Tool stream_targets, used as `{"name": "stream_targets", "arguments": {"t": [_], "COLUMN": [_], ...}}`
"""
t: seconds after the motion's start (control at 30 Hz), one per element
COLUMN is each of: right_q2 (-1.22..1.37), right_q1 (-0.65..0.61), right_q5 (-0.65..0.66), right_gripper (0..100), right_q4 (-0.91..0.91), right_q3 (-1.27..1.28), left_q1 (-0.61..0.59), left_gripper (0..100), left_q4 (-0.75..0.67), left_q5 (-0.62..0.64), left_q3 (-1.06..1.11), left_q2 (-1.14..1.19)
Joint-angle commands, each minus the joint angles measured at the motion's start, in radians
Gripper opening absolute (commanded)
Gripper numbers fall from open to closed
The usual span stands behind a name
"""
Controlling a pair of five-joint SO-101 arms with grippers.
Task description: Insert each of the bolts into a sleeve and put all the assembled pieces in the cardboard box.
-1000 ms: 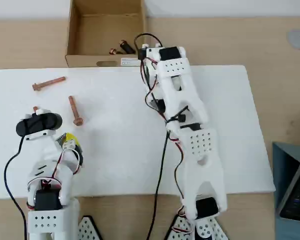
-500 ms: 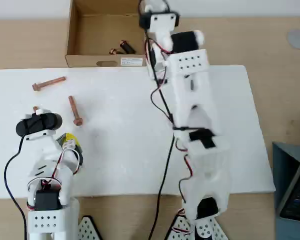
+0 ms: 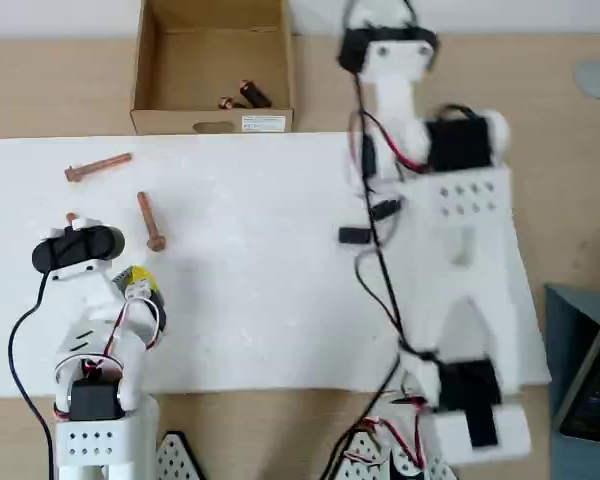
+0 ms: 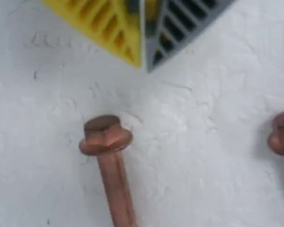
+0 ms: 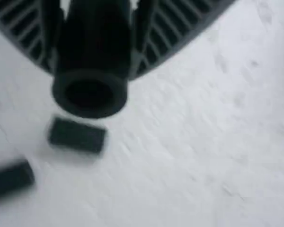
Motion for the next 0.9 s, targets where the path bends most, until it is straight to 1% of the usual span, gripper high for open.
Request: {"name": "stream_targets", "arguments": {"t": [0.0, 0.1, 0.23, 0.47, 0.53, 0.6, 0.67, 0.77, 0.87], "right_q2": [-0.156, -0.243, -0.384, -0.711, -0.780, -0.831, -0.865, -0.905, -0.932], "right_q1": [0.058, 0.096, 0.117, 0.122, 0.120, 0.120, 0.122, 0.125, 0.125], "right_q5": [-0.060, -0.097, -0.133, -0.138, -0.138, -0.138, -0.141, -0.144, -0.144], "right_gripper": [0.9, 0.9, 0.9, 0.9, 0.9, 0.9, 0.9, 0.9, 0.9], "right_q4": [0.006, 0.002, -0.029, -0.203, -0.236, -0.252, -0.252, -0.252, -0.253], "right_q3": [0.143, 0.271, 0.441, 0.740, 0.811, 0.872, 0.923, 0.978, 1.004], "left_q1": [-0.006, -0.006, -0.006, 0.002, 0.002, 0.002, -0.005, -0.006, -0.032], "left_gripper": [0, 0, 0, 0, 0, 0, 0, 0, 0], "left_q4": [0.002, -0.002, 0.002, 0.005, 0.049, 0.104, 0.140, 0.158, 0.158], "left_q5": [0.005, 0.006, 0.009, 0.005, -0.011, -0.035, -0.031, -0.028, 0.035], "left_q3": [0.012, 0.012, 0.005, -0.189, -0.245, -0.319, -0.410, -0.562, -0.730], "left_q2": [-0.007, -0.007, -0.007, 0.005, 0.035, 0.085, 0.156, 0.298, 0.484]}}
